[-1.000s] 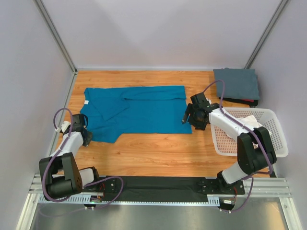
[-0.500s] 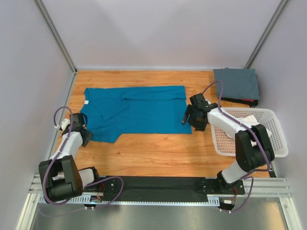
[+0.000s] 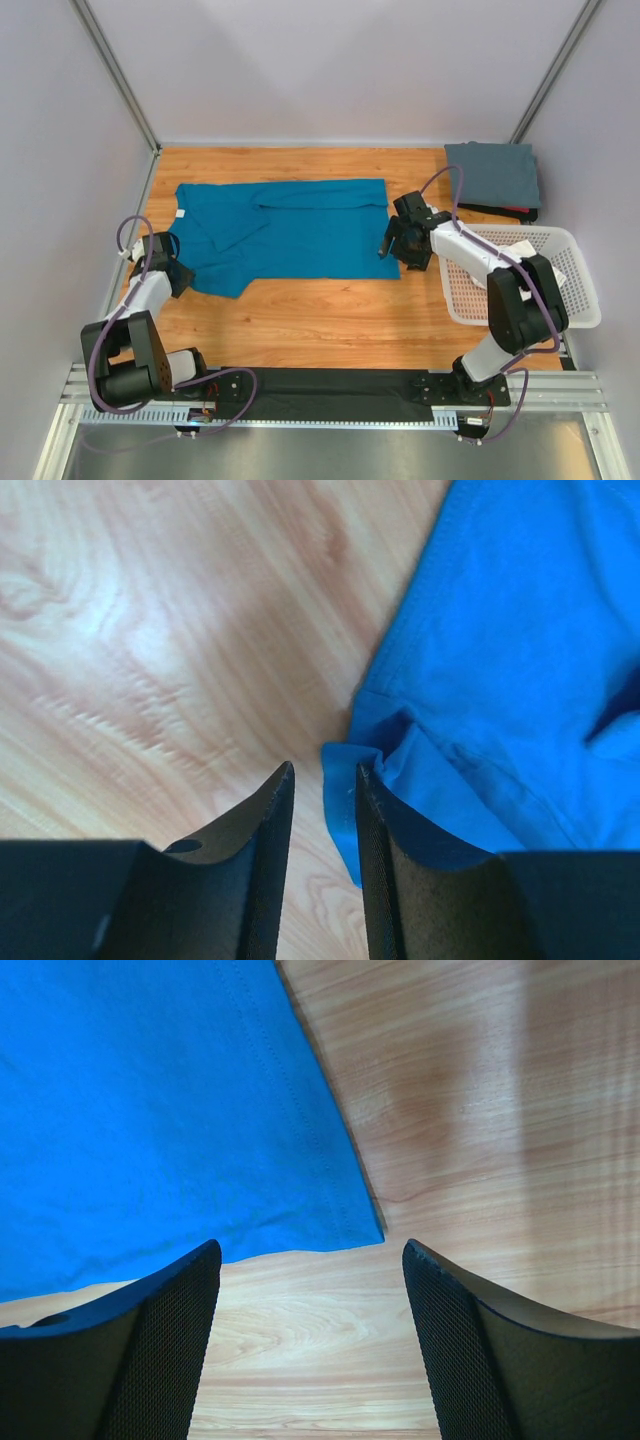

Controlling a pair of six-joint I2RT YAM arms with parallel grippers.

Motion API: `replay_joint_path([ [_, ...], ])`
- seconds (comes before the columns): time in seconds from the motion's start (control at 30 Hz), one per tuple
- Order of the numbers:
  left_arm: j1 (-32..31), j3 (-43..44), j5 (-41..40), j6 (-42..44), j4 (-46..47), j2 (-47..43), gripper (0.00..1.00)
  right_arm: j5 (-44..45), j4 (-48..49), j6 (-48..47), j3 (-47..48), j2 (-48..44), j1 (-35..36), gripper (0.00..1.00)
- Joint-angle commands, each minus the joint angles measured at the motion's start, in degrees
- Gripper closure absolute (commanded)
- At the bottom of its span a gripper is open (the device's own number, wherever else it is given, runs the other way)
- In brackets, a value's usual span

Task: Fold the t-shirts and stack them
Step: Fold the tshirt

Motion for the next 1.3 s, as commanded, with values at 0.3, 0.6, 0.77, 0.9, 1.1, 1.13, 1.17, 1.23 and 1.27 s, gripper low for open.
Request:
replay_joint_path([
  [0.3,1.6,4.04,8.21,4.51,4.33,7.25,0.7,2.04,-1.77,-1.16,3.86,1.61,-0.07,0.25],
  [0.6,2.49,3.96,7.96,3.98,3.89,6.65,1.0,2.13,-2.56,-0.63,4.13,2.32,-0.07,0.25],
  [0.77,2.49,3.43,4.53,1.61,-1.46,1.3,1.0,1.77,-2.82,-0.28,4.74,2.49,0.02,0.25],
  [0.9,2.57,2.9,2.6,-2.08,-5.86,-7.48,1.0,1.07,-2.04,0.6,4.66,3.2,-0.07,0.25],
  [1.1,2.4,1.59,0.14,-6.21,-10.35,-14.61,1.0,2.04,-0.89,1.83,4.39,3.72,-0.07,0.27],
  [1.13,2.4,1.41,-0.74,-6.56,-11.31,-15.14,1.0,1.86,-0.8,2.35,4.48,3.81,-0.16,0.27],
  [1.17,2.4,1.15,-1.1,-7.0,-11.58,-15.67,1.0,1.77,-0.63,2.62,4.39,4.16,-0.07,0.27],
  [1.23,2.4,0.79,-1.27,-7.27,-11.58,-16.82,1.0,1.51,-0.63,3.06,4.3,4.51,-0.07,0.28],
  [1.27,2.4,0.71,-1.28,-7.53,-11.67,-17.17,1.0,1.42,-0.63,3.5,4.22,4.86,0.02,0.28],
])
